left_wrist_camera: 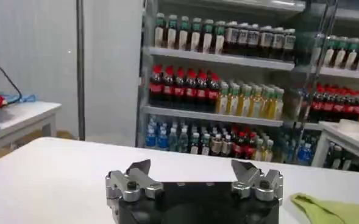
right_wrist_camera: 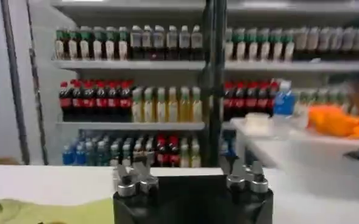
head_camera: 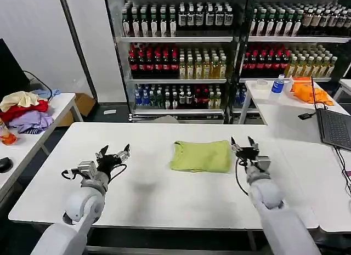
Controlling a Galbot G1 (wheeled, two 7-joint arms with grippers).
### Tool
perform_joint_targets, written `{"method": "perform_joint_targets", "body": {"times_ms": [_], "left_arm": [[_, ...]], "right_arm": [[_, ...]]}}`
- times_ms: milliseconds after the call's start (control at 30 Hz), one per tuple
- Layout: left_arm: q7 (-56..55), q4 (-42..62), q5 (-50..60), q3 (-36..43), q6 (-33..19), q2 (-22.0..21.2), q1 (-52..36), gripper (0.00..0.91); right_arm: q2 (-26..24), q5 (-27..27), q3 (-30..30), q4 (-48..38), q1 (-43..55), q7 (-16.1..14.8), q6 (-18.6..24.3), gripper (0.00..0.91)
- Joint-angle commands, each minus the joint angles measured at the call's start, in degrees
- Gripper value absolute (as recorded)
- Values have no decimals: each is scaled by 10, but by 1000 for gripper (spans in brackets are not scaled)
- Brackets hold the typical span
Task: Fold and organize the clothes.
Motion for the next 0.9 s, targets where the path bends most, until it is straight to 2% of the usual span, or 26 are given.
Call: {"method": "perform_joint_targets", "body": {"times_ms": [33, 200, 467, 900], "left_arm": [[1, -73, 19, -7, 0, -8, 53, 907], [9, -93, 37, -7, -1, -9, 69, 907], [13, -105, 40, -3, -1, -11, 72, 907], [18, -110, 38, -6, -3, -9, 75, 907]], "right_arm": [[-58, -57, 163, 186, -214, -13, 48, 907], [-71, -32, 202, 235, -273, -23, 33, 907], [-56, -33, 227, 256, -306, -19, 21, 907], [-39, -36, 235, 268, -324, -16, 19, 907]]}}
